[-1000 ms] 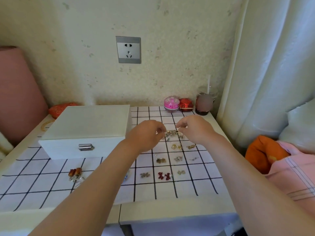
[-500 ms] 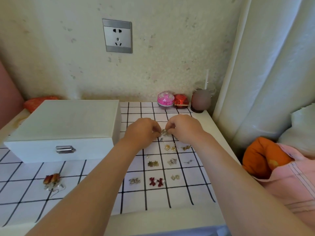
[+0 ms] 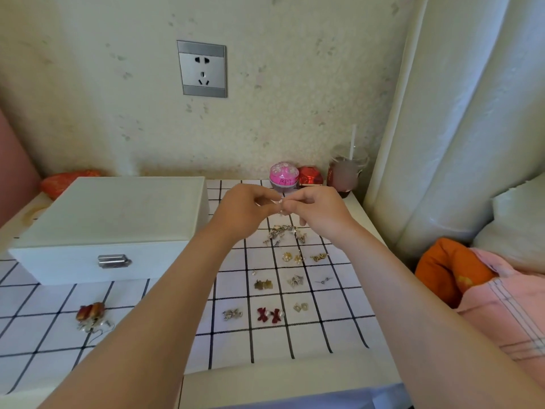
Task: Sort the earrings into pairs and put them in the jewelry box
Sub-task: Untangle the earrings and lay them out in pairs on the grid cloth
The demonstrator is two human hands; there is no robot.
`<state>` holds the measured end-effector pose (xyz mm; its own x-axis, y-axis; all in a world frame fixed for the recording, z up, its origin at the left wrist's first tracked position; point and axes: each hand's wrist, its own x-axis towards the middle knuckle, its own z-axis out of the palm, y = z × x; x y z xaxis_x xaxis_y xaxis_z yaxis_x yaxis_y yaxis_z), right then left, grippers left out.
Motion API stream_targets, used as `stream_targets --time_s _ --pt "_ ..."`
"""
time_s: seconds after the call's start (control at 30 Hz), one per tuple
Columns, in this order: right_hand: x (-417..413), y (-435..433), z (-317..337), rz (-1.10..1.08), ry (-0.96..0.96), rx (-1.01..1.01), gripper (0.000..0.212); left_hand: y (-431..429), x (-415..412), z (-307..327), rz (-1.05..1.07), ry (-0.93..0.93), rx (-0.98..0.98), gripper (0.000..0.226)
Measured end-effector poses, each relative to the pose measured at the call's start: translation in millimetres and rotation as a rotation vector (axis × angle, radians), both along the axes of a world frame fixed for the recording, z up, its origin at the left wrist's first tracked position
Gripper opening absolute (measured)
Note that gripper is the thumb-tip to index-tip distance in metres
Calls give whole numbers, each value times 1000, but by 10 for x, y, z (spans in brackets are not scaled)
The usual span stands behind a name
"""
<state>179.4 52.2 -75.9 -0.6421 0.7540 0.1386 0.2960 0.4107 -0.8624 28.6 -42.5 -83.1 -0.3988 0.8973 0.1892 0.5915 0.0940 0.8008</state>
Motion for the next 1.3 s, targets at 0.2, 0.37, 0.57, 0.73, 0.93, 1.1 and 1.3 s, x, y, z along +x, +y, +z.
stream_targets --time_s 0.2,0.37,0.57,0.73,0.93,1.1,1.3 --pt "-67 -52 -36 31 -7 -97 9 -35 -41 -19 13 -4 -46 4" --pt "-102 -104 -42 74 -32 -207 33 -38 -39 -44 24 -143 -104 8" --pt "-91 10 -136 26 -148 -18 18 -70 -46 -6 37 -13 -154 6" --pt "-105 -60 -151 87 -491 355 13 -192 -77 58 48 324 -316 1" --pt "-271 -159 -148 93 -679 498 17 -269 23 -5 -50 457 -531 12" --pt "-234 -146 -133 60 -653 513 11 -299 48 -39 -127 436 -548 6" --pt "-137 -74 -149 19 -394 296 13 -273 16 -31 -111 425 -485 3"
